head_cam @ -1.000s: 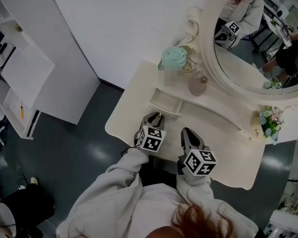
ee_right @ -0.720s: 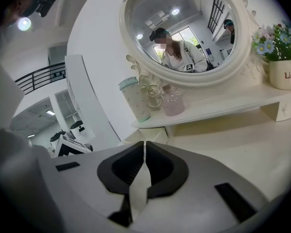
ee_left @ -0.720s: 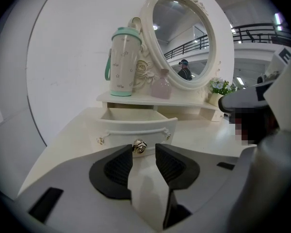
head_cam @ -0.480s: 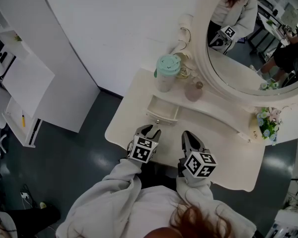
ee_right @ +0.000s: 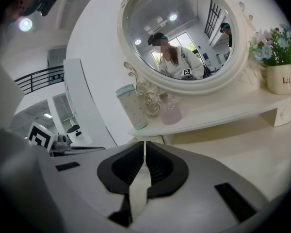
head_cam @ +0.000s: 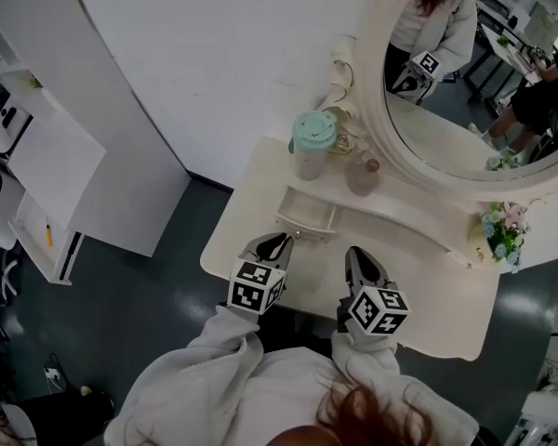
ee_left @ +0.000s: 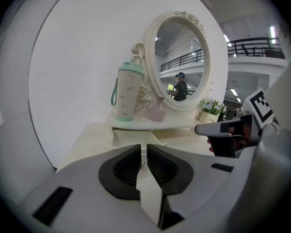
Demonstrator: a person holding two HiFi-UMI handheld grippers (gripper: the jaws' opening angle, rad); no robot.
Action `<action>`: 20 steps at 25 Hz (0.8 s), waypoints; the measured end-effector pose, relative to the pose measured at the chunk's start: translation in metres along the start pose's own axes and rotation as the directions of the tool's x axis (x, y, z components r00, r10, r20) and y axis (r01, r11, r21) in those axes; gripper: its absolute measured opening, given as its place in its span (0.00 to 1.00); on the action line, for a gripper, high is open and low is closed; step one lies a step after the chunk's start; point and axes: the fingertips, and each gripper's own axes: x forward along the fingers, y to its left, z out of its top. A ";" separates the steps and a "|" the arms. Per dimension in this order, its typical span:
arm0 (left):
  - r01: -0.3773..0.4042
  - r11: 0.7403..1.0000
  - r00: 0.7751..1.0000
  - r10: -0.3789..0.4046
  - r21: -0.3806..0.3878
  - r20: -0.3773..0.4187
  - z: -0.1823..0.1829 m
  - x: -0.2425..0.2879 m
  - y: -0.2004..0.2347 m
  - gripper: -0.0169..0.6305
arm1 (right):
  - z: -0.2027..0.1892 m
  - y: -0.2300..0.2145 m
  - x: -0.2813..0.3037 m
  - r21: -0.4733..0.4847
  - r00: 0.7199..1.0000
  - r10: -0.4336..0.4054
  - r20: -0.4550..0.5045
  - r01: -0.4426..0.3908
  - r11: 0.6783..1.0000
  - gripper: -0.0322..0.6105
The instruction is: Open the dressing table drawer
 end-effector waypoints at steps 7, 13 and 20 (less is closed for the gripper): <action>0.056 0.989 0.975 -0.084 0.140 0.205 0.062 -0.020 -0.010 0.07 | 0.025 -0.007 -0.007 -0.122 0.994 -0.070 0.090 0.080 0.989 0.11; 0.050 0.982 0.975 -0.087 0.181 0.203 0.064 -0.013 -0.002 0.06 | 0.042 -0.012 -0.007 -0.146 0.986 -0.095 0.138 0.115 0.983 0.11; 0.062 0.982 0.978 -0.096 0.179 0.186 0.058 -0.006 0.001 0.06 | 0.036 -0.003 0.002 -0.136 0.989 -0.073 0.129 0.091 0.986 0.11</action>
